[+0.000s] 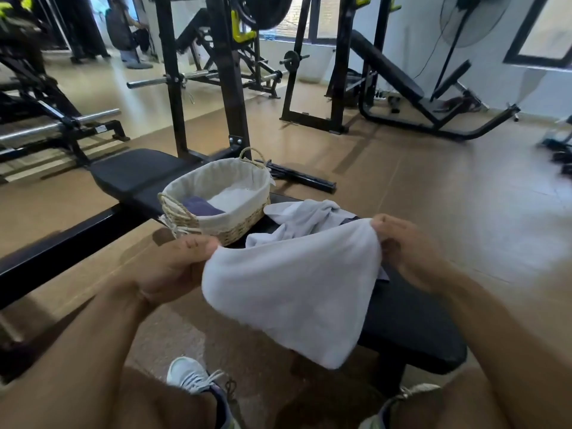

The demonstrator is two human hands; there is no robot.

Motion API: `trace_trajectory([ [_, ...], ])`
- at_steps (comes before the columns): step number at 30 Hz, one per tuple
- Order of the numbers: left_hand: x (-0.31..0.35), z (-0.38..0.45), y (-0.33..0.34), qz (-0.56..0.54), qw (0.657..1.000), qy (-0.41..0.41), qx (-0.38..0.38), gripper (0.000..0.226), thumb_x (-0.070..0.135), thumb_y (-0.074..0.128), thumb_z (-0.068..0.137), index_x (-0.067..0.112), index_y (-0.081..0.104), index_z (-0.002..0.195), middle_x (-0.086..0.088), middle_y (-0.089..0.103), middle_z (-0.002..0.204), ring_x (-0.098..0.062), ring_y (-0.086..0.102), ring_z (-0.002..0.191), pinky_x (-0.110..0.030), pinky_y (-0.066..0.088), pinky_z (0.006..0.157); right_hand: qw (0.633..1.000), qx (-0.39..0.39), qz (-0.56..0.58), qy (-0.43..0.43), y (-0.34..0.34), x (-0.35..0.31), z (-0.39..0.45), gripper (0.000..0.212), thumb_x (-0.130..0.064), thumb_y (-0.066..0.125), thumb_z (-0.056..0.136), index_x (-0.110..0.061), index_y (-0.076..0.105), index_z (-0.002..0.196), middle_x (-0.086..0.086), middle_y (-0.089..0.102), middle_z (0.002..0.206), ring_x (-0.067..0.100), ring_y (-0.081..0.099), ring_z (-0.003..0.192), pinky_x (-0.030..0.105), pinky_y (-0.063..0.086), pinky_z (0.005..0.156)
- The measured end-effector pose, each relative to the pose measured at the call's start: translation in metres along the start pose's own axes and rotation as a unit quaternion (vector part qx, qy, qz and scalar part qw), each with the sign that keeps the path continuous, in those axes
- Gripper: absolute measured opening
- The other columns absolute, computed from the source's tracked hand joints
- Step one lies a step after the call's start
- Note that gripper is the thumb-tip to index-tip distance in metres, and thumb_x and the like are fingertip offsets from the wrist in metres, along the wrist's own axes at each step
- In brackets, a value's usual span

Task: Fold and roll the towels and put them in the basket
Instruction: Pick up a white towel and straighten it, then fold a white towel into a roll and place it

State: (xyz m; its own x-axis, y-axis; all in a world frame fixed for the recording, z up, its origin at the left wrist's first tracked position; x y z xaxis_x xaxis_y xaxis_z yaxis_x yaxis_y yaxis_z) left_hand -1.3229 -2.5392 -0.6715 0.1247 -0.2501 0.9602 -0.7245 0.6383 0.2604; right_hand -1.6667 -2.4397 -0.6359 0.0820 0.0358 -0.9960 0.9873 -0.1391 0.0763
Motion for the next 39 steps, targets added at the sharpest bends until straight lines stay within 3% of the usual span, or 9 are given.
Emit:
trace_trajectory([
  [2,-0.005,-0.002,-0.004,-0.030,0.999,-0.006,-0.013,0.100,0.037,0.090,0.073,-0.029,0.032,0.121,-0.029,0.029,0.130,-0.043,0.025,0.113,-0.050,0.028,0.088,0.987,-0.133,0.085,0.032,0.004,-0.004,-0.015,0.030,-0.025,0.068,0.091,-0.016,0.052,0.068,0.002,0.045,0.065,0.014,0.043,0.057,0.025,0.041,0.052],
  [5,0.000,-0.002,0.006,0.019,0.999,-0.009,0.025,0.056,0.034,0.085,0.077,-0.013,0.066,0.102,-0.026,0.062,0.105,-0.037,0.059,0.093,-0.042,0.051,0.083,0.956,-0.265,0.113,0.053,0.002,-0.008,-0.032,0.023,-0.028,0.076,0.087,-0.014,0.062,0.076,0.001,0.060,0.069,0.010,0.057,0.058,0.022,0.050,0.055],
  [6,0.004,0.000,0.013,0.062,0.996,0.007,0.062,0.027,0.031,0.077,0.082,0.004,0.078,0.087,-0.017,0.071,0.092,-0.026,0.068,0.081,-0.033,0.057,0.071,0.966,-0.239,0.089,0.050,-0.003,-0.006,-0.031,0.020,-0.030,0.076,0.085,-0.015,0.065,0.075,0.000,0.062,0.068,0.009,0.059,0.056,0.021,0.050,0.054],
  [9,0.001,0.020,0.013,0.169,0.965,0.036,0.198,0.019,0.022,0.065,0.096,0.020,0.083,0.088,-0.007,0.080,0.091,-0.023,0.077,0.079,-0.031,0.062,0.066,0.988,-0.017,-0.154,0.009,-0.039,0.011,-0.010,0.016,-0.036,0.074,0.083,-0.024,0.073,0.072,-0.002,0.070,0.068,0.014,0.064,0.059,0.026,0.055,0.058],
  [13,-0.011,0.053,0.018,0.236,0.943,0.021,0.234,0.017,0.029,0.068,0.096,0.018,0.081,0.098,-0.007,0.080,0.089,-0.029,0.077,0.084,-0.046,0.063,0.080,0.908,0.151,-0.389,-0.036,-0.078,0.025,0.014,0.008,-0.046,0.071,0.087,-0.039,0.074,0.085,-0.007,0.076,0.078,0.021,0.073,0.074,0.046,0.062,0.074],
  [18,-0.006,0.090,0.018,0.321,0.898,0.061,0.295,0.021,0.036,0.069,0.095,0.035,0.076,0.076,0.000,0.076,0.073,-0.031,0.073,0.077,-0.052,0.061,0.076,0.890,0.179,-0.420,-0.018,-0.097,0.028,0.035,0.018,-0.055,0.067,0.082,-0.039,0.075,0.085,-0.013,0.074,0.073,0.015,0.071,0.072,0.040,0.060,0.071],
  [23,-0.014,0.127,0.011,0.297,0.909,0.063,0.287,0.019,0.035,0.067,0.097,0.029,0.076,0.081,0.006,0.075,0.074,-0.006,0.064,0.062,-0.035,0.055,0.067,0.858,0.224,-0.462,-0.008,-0.104,0.030,0.060,0.020,-0.040,0.063,0.094,-0.024,0.075,0.089,-0.012,0.069,0.081,0.017,0.066,0.085,0.028,0.042,0.065],
  [27,-0.029,0.154,0.015,0.276,0.919,0.050,0.277,0.025,0.037,0.065,0.097,0.016,0.073,0.088,-0.010,0.074,0.089,-0.027,0.069,0.084,-0.053,0.058,0.084,0.847,0.263,-0.461,0.037,-0.112,0.045,0.084,0.020,-0.042,0.056,0.096,-0.027,0.069,0.094,-0.007,0.065,0.090,0.021,0.062,0.092,0.033,0.044,0.074],
  [39,-0.026,0.155,0.035,0.210,0.928,0.052,0.303,0.021,0.035,0.077,0.089,0.017,0.069,0.083,-0.009,0.071,0.080,-0.018,0.065,0.072,-0.045,0.060,0.071,0.898,0.286,-0.333,-0.008,-0.077,0.031,0.088,0.022,-0.047,0.077,0.080,-0.027,0.070,0.085,-0.006,0.071,0.084,0.015,0.067,0.079,0.030,0.051,0.065],
])
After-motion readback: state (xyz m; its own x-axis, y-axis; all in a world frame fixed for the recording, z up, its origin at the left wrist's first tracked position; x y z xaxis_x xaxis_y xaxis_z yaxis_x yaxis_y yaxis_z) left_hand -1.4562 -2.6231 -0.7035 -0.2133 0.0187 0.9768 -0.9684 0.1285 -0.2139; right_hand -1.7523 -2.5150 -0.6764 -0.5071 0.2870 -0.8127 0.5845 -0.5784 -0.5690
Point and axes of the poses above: each hand's wrist, its own z-axis towards the middle knuckle, its own y-axis out of the palm, x = y × z, the point moved 5 cm from there along z, towards the middle knuckle
